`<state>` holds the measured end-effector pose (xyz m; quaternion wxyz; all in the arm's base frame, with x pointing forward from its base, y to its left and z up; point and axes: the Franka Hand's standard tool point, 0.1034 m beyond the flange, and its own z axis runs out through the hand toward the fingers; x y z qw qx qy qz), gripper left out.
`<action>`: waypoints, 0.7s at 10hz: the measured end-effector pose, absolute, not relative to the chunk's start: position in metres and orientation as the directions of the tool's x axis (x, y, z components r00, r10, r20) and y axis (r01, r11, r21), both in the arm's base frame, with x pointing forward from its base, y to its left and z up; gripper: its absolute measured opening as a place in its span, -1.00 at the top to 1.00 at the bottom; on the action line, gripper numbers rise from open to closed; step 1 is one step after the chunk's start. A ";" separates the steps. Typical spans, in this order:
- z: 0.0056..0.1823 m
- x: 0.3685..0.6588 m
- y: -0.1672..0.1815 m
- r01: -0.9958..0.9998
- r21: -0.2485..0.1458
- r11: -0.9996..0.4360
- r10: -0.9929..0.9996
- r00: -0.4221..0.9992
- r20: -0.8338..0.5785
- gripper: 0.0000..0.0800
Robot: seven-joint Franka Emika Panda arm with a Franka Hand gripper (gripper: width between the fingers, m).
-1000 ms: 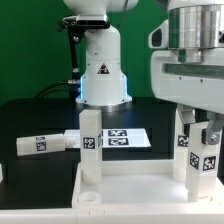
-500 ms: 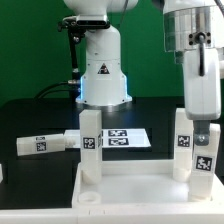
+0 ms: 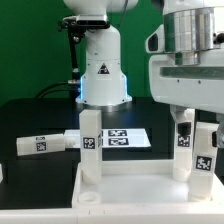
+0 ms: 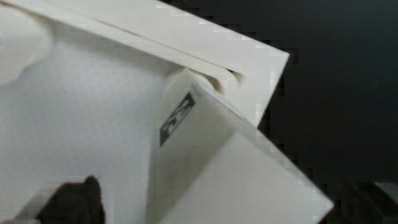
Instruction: Assemble desk
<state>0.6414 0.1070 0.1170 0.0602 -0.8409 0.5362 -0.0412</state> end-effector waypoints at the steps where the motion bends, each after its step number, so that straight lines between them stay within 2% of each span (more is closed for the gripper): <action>1: 0.117 0.641 0.106 -0.866 -0.142 -0.480 -0.876 0.482 0.019 -0.62; 2: 0.117 0.641 0.106 -0.838 -0.138 -0.527 -0.848 0.529 0.029 -0.62; 3: 0.117 0.643 0.105 -0.683 -0.122 -0.720 -0.693 0.717 0.080 -0.62; 4: 0.116 0.644 0.105 -0.542 -0.111 -0.833 -0.553 0.826 0.108 -0.62; 7: 0.115 0.644 0.105 -0.613 -0.120 -0.781 -0.624 0.775 0.098 -0.62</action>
Offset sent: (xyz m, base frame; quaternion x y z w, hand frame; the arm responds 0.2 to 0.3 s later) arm 0.0023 0.0244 -0.0083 0.0510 -0.0331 -0.4599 0.8859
